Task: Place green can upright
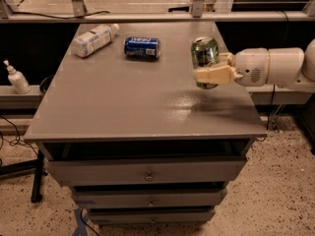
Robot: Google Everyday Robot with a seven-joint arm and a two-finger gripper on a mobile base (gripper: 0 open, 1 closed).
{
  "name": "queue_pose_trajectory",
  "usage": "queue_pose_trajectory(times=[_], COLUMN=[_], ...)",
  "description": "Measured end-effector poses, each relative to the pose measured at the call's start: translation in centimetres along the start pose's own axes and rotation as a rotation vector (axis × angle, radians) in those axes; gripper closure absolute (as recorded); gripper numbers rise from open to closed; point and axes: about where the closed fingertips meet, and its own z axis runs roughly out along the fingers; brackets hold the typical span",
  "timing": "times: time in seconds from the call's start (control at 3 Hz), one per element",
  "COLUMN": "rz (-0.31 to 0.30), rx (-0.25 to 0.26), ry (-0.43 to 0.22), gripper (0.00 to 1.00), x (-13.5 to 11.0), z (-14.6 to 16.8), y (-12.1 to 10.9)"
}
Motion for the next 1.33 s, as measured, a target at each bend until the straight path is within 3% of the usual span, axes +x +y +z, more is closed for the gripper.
queue_pose_trajectory(times=[0.67,1.0,1.33], rz=[-0.109,-0.134,-0.164], rx=[0.051,0.052,0.061], ry=[0.186,0.216,0.205], gripper=[1.00,1.00,1.00], x=[-2.9,-3.5,-3.6], z=[-1.8,-1.8,-1.6], y=[-1.1,-1.7,-2.5])
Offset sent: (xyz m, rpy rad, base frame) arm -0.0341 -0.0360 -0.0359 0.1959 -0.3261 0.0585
